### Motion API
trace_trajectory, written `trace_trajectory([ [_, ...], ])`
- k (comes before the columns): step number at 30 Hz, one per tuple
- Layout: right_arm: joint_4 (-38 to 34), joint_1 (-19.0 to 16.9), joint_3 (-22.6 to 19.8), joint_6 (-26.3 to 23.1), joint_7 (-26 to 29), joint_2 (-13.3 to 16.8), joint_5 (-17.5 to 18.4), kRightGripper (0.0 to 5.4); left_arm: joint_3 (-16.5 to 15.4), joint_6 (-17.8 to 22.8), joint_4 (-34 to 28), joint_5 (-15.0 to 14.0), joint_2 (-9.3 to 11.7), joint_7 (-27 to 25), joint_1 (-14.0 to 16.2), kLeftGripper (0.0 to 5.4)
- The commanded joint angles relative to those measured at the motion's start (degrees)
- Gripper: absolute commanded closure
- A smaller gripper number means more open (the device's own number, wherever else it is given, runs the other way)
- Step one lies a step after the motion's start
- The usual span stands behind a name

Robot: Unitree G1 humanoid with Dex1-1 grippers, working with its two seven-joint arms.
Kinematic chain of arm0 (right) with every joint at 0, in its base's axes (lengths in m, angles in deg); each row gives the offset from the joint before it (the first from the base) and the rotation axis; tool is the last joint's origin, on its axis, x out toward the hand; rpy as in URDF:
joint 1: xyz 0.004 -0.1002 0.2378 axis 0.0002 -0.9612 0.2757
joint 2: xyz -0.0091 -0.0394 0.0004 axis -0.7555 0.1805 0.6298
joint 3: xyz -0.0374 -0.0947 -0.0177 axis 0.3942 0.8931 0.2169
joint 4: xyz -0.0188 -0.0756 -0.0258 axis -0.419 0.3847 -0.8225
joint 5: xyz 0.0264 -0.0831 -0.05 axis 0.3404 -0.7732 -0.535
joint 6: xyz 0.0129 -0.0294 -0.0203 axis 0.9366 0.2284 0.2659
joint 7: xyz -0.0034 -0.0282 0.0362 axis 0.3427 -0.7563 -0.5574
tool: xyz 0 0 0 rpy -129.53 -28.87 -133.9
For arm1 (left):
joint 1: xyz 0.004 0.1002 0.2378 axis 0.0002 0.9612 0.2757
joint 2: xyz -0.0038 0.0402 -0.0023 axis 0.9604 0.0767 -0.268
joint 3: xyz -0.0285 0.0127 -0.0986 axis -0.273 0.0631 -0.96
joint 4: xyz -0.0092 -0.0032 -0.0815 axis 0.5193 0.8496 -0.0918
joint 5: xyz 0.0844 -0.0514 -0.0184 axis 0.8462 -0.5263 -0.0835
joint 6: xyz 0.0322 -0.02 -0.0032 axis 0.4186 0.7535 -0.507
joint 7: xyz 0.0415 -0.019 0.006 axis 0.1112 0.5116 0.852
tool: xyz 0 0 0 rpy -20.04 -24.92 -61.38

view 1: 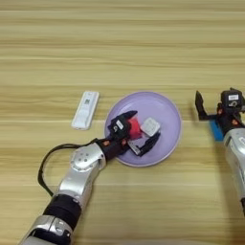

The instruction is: Move the objects on the table

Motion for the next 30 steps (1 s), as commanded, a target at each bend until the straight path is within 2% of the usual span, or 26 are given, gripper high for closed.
trace_trajectory([
  [1,-0.62,0.20,0.01,-0.27,-0.38,-0.14,0.07,0.00,0.10,0.46,1.14,1.35,0.07,0.39,0.11,0.00],
  [3,-0.60,0.23,0.05,-0.28,-0.38,-0.17,0.05,0.00,0.33,1.20,0.26,2.12,0.53,1.08,0.26,0.00],
  [5,-0.55,0.30,0.09,-0.28,-0.45,-0.22,0.02,0.00,0.44,1.59,-0.93,2.88,0.99,1.74,0.43,0.28],
  [7,-0.45,0.40,0.13,-0.24,-0.52,-0.29,-0.02,0.00,0.36,2.07,-1.76,3.11,1.20,1.90,0.46,0.03],
  [21,-0.80,0.15,0.34,-0.42,-0.85,-0.60,-0.10,0.00,1.18,6.02,-6.86,5.41,2.90,2.68,1.26,0.03],
  [27,-0.80,0.11,0.62,-0.48,-1.11,-0.72,-0.10,0.00,1.39,8.52,-8.64,5.34,4.41,1.95,1.68,0.03],
  [30,-0.80,0.12,0.74,-0.54,-1.21,-0.79,-0.11,0.00,1.41,9.63,-9.84,5.48,5.84,1.14,2.12,0.03],
])
